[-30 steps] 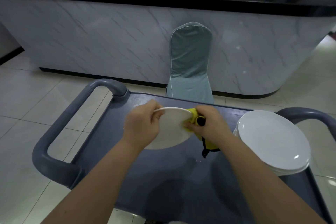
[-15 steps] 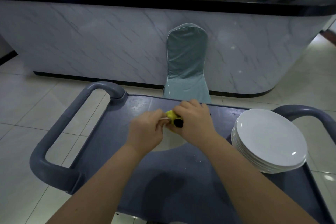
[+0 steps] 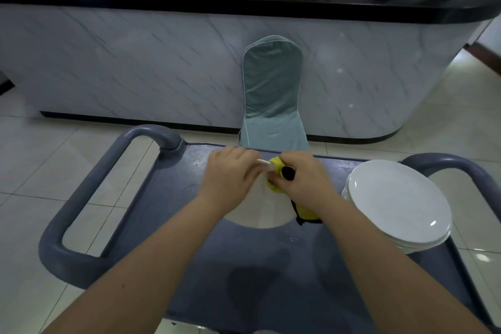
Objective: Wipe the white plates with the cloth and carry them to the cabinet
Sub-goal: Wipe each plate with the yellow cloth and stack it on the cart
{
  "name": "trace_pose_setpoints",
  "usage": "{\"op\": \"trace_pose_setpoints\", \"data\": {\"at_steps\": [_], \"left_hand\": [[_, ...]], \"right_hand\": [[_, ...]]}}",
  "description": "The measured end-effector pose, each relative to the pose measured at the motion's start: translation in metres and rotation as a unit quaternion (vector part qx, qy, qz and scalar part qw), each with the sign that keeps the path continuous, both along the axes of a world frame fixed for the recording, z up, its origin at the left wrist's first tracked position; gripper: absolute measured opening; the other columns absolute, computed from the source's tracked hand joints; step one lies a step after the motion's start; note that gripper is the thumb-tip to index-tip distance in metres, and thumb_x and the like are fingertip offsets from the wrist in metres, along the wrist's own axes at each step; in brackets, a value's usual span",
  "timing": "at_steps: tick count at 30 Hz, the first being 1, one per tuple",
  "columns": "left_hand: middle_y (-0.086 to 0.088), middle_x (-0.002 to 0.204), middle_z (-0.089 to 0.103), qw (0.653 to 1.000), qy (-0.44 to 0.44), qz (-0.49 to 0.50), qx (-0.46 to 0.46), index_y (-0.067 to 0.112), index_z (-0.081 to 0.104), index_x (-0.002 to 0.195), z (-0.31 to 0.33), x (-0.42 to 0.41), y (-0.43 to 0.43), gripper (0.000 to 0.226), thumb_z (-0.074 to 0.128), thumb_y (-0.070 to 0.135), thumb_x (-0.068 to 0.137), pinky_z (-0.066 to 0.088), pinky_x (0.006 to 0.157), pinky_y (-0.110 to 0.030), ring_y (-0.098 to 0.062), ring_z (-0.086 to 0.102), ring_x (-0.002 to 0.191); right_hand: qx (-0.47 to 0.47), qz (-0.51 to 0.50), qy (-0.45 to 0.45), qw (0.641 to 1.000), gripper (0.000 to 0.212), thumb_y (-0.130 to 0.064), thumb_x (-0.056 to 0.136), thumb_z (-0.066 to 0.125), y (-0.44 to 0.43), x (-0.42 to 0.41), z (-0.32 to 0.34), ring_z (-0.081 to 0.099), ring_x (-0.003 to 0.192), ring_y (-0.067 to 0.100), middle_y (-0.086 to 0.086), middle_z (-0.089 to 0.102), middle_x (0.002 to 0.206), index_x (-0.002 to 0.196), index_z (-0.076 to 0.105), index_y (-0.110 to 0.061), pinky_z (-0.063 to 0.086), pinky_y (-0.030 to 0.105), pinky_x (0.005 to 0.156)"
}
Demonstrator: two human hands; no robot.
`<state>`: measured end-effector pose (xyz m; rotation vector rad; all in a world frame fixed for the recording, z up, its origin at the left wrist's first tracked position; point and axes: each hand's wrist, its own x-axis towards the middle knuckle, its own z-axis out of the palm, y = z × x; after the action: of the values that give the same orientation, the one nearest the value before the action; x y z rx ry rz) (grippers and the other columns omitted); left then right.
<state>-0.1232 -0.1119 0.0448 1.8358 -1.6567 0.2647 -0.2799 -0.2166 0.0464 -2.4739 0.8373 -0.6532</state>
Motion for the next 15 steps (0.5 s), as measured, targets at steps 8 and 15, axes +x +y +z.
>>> {"op": "trace_pose_setpoints", "data": {"at_steps": [8, 15], "left_hand": [[0.010, 0.073, 0.065, 0.984, 0.061, 0.029, -0.163, 0.025, 0.065, 0.077, 0.047, 0.009, -0.018, 0.016, 0.062, 0.036, 0.087, 0.041, 0.061, -0.023, -0.008, 0.056, 0.069], [0.015, 0.071, 0.058, 0.888, 0.413, 0.184, -0.079, 0.038, 0.056, 0.078, -0.021, 0.000, 0.009, 0.016, 0.056, 0.046, 0.092, 0.040, 0.062, -0.029, -0.008, 0.054, 0.068]], "right_hand": [[0.035, -0.013, -0.175, 0.984, 0.026, -0.039, 0.080, 0.075, -0.004, -0.021, 0.042, 0.053, 0.070, 0.010, -0.006, 0.056, 0.070, 0.074, 0.059, -0.020, 0.041, 0.018, 0.064], [0.339, -0.141, -0.177, 0.913, 0.012, -0.027, 0.081, 0.078, 0.018, -0.037, -0.022, 0.069, 0.086, 0.016, -0.003, 0.074, 0.087, 0.089, 0.071, -0.024, 0.055, 0.045, 0.084]]}}
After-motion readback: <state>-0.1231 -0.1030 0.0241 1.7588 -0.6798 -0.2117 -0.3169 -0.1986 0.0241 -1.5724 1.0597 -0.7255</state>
